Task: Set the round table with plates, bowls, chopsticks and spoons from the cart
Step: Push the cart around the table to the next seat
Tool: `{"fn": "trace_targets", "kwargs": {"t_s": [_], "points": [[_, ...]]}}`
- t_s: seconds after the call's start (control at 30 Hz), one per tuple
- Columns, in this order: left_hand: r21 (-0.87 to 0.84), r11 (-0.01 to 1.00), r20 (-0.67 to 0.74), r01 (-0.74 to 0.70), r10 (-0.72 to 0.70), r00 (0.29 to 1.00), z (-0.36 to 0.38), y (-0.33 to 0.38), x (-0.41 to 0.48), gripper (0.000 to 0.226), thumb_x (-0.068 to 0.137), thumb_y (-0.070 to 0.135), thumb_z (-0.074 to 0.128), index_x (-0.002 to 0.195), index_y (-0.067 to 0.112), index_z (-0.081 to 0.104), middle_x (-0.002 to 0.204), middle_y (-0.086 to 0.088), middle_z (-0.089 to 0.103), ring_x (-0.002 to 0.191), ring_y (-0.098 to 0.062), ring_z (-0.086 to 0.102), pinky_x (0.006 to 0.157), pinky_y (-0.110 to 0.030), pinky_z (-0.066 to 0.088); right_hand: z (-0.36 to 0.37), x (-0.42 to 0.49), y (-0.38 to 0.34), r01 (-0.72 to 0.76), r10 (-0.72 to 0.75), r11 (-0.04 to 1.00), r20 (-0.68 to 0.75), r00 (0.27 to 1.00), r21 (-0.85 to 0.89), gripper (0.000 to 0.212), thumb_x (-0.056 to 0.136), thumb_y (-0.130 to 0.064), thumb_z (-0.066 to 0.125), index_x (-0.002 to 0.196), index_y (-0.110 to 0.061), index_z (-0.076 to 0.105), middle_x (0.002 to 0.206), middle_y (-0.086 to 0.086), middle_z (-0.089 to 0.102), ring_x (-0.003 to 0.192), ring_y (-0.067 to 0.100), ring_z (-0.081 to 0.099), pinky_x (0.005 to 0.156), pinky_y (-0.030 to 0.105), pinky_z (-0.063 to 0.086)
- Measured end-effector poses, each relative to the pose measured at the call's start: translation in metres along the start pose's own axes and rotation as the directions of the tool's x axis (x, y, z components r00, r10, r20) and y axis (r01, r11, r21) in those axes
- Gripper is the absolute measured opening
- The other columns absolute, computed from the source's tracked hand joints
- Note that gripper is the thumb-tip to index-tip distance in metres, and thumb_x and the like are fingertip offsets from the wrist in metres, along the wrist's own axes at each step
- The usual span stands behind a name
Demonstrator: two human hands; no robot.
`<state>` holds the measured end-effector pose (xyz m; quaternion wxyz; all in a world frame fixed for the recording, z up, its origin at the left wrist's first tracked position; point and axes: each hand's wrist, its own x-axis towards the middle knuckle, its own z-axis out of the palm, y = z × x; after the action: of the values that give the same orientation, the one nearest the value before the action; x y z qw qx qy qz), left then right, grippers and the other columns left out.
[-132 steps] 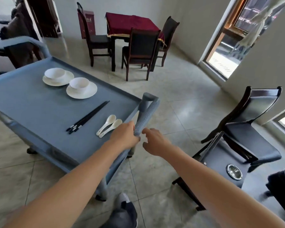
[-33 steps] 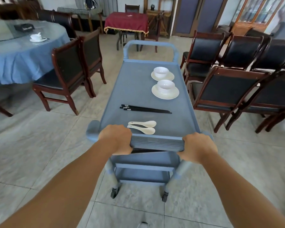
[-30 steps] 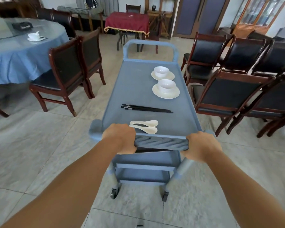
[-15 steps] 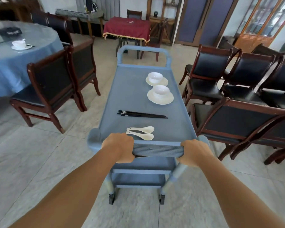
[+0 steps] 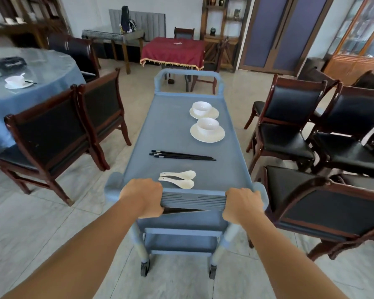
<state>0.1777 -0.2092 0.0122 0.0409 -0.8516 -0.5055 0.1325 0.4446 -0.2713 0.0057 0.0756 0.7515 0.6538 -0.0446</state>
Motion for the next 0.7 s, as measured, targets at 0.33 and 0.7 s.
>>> {"fn": "trace_targets", "kwargs": {"t_s": [0.33, 0.7], "points": [[0.036, 0.993, 0.069, 0.110, -0.113, 0.991, -0.034, -0.030, 0.191, 0.021, 0.063, 0.048, 0.044, 0.067, 0.028, 0.041, 0.063, 0.009, 0.045, 0.060, -0.018, 0.050, 0.054, -0.030, 0.039, -0.045, 0.197, 0.047, 0.095, -0.095, 0.995, 0.006, 0.995, 0.029, 0.017, 0.079, -0.022, 0.062, 0.091, -0.022, 0.050, 0.080, -0.003, 0.051, 0.094, 0.026, 0.057, 0.090, 0.042, 0.035], [0.066, 0.987, 0.070, 0.145, -0.150, 0.986, -0.059, -0.061, 0.370, 0.024, 0.064, 0.051, 0.042, 0.063, 0.027, 0.037, 0.061, 0.009, 0.042, 0.049, -0.011, 0.038, 0.045, -0.027, 0.027, -0.070, 0.400, 0.065, 0.345, -0.345, 0.939, -0.032, 0.938, 0.001, 0.020, 0.074, -0.041, 0.060, 0.074, -0.023, 0.052, 0.062, -0.006, 0.044, 0.063, 0.026, 0.049, 0.059, 0.030, 0.037]]}}
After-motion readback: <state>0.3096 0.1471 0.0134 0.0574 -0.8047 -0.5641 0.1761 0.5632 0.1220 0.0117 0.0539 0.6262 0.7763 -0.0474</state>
